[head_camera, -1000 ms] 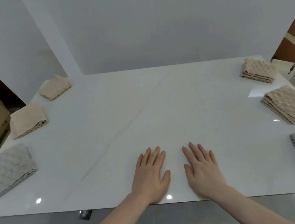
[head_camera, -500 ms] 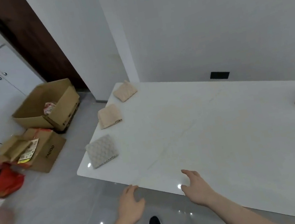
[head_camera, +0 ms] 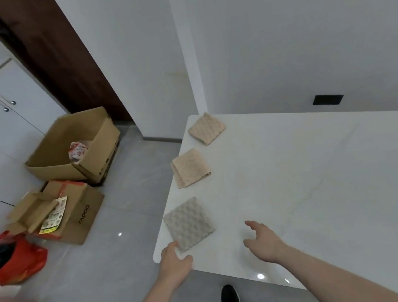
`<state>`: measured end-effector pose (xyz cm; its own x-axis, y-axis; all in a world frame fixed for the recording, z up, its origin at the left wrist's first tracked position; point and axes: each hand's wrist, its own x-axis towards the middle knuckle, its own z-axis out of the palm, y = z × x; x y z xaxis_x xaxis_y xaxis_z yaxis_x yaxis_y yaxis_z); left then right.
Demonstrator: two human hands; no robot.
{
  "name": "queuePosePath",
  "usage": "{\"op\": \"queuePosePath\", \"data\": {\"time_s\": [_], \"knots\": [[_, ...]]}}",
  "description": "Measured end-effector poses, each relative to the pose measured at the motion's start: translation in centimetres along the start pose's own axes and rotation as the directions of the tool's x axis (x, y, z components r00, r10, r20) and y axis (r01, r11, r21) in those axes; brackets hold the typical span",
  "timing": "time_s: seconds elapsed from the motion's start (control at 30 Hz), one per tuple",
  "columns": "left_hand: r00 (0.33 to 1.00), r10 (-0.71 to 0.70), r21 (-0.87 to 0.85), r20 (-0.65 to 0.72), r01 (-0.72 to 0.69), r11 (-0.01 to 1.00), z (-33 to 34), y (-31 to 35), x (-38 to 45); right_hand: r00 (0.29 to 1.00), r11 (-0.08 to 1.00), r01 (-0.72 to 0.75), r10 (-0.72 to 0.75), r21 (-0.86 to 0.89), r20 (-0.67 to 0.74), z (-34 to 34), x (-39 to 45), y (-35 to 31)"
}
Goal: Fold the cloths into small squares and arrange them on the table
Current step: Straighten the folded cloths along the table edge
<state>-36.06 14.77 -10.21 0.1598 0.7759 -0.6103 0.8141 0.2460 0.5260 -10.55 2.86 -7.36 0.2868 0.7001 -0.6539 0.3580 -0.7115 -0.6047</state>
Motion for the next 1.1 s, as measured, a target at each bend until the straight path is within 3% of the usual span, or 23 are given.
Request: {"op": "queuePosePath", "data": {"time_s": [0.3, 0.5, 0.67, 0.9, 1.1], "knots": [[0.997, -0.057, -0.057, 0.046, 0.059, 0.997, -1.5, 2.2, 4.6, 1.0, 1.0, -0.028, 0.028, -0.01, -0.004, -0.4, 3.7, -3.0], [0.993, -0.094, -0.121, 0.071, 0.102, 0.987, -2.2, 1.5, 5.9, 0.995, 0.999, -0.032, 0.032, -0.005, 0.097, 1.7, 7.6, -6.3], [0.974, -0.124, -0.14, 0.187, 0.152, 0.978, -3.0, 0.8, 7.7, 0.987, 0.997, -0.074, 0.069, 0.029, 0.144, 4.3, 9.3, -8.7], [0.954, -0.027, -0.081, 0.299, 0.053, 0.995, -5.2, 0.5, 12.5, 0.986, 0.984, -0.147, 0.138, 0.097, 0.089, 5.4, 11.2, -10.7], [0.928, 0.125, -0.061, 0.351, -0.11, 0.992, -6.8, 1.4, 15.1, 0.98, 0.966, -0.197, 0.188, 0.169, 0.068, 8.3, 11.3, -12.1]]}}
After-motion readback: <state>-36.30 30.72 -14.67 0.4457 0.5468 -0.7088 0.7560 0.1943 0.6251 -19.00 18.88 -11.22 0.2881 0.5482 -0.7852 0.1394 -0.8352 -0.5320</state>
